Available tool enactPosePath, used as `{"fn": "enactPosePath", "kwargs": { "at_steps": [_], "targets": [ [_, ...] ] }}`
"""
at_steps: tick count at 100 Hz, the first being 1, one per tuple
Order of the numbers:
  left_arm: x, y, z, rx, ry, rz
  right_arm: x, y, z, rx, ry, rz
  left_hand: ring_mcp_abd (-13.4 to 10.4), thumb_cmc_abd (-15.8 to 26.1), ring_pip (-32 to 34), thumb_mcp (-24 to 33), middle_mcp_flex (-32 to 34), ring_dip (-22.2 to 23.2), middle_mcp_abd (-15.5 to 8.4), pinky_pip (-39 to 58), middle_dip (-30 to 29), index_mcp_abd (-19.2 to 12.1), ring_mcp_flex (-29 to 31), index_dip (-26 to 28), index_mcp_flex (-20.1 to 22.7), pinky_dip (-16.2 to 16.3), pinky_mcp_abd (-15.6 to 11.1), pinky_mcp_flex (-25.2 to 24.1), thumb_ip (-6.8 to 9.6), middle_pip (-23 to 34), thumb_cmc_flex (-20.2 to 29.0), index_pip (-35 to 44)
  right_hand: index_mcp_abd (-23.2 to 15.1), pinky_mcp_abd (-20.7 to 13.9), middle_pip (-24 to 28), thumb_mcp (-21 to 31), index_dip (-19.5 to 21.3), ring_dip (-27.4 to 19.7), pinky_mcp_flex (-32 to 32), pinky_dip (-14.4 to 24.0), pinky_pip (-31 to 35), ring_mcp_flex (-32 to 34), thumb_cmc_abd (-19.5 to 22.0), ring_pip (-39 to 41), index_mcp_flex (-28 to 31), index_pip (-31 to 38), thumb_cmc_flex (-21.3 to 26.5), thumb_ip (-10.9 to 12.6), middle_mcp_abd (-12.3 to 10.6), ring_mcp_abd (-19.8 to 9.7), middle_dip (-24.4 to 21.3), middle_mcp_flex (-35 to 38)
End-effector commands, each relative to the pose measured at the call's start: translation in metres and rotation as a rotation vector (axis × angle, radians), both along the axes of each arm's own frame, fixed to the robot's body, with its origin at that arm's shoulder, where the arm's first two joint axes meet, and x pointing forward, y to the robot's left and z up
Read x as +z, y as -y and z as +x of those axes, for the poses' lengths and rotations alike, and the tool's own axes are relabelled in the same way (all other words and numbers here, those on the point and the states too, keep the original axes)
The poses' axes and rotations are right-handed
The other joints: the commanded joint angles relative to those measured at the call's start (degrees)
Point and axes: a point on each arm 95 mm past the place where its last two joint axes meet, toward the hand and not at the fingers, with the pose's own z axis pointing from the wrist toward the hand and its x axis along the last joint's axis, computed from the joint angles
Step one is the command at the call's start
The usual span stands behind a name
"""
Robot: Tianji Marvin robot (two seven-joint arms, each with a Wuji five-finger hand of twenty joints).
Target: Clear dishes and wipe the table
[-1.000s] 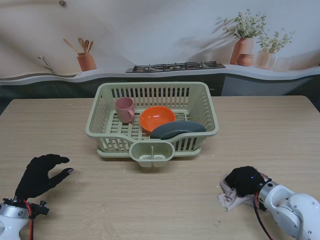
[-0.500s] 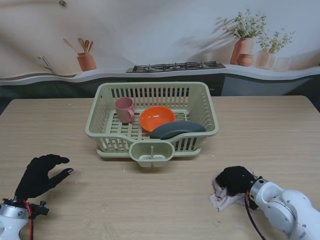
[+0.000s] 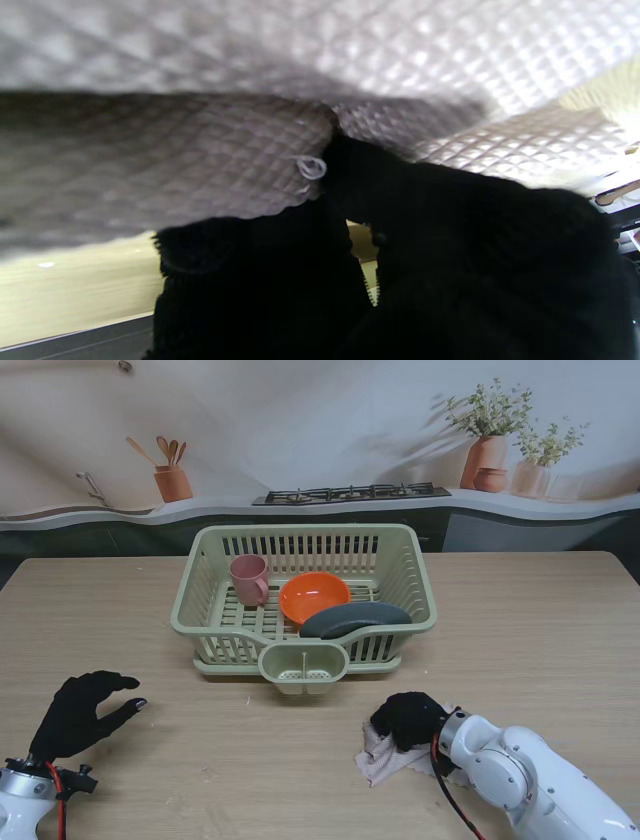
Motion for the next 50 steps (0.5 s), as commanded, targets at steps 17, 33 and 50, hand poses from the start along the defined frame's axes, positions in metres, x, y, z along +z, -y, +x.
{"fn": "enactPosePath", "kwargs": {
  "at_steps": [17, 33, 50],
  "targets": [
    [0.001, 0.001, -0.001, -0.003, -0.004, 0.002, -0.031, 0.015, -0.020, 0.001, -0.091, -0.071, 2.0, 1.9, 0.1, -1.4, -1.0, 0.4, 1.6, 0.4, -1.2, 0.5, -1.4, 0.3, 2.2, -0.5, -0.7, -0.8, 1.45, -0.1, 1.6, -0.2, 5.1, -9.9, -10.9, -1.6, -2.9, 0.4, -0.3, 0.1, 0.4, 0.4, 0.9, 2.0, -0.8, -4.4, 3.0, -1.6, -3.3, -0.8, -9.3, -0.7],
    [0.001, 0.000, -0.002, -0.001, 0.001, 0.006, -0.032, 0.043, -0.027, -0.022, -0.055, -0.115, 2.0, 2.1, 0.1, -1.5, -1.0, 0.4, 1.6, 0.4, -1.2, 0.6, -1.4, 0.3, 2.1, -0.5, -0.5, -0.8, 1.44, -0.1, 1.5, -0.3, 5.1, -9.9, -10.9, -1.5, -2.9, 0.3, -0.3, 0.1, 0.4, 0.6, 0.8, 1.9, -0.6, -4.5, 3.0, -1.6, -3.3, -0.6, -9.4, -0.5],
    [0.001, 0.000, -0.002, -0.004, 0.001, 0.006, -0.029, 0.079, -0.034, -0.059, -0.020, -0.181, 2.0, 2.1, 0.1, -1.6, -1.0, 0.4, 1.6, 0.3, -1.2, 0.4, -1.4, 0.3, 2.1, -0.5, -0.7, -0.9, 1.47, -0.1, 1.7, -0.3, 5.1, -9.9, -11.0, -1.4, -2.8, 0.3, -0.3, 0.1, 0.4, 0.6, 0.7, 1.9, -0.5, -4.5, 3.0, -1.6, -3.3, -0.6, -9.4, -0.5]
  ]
}}
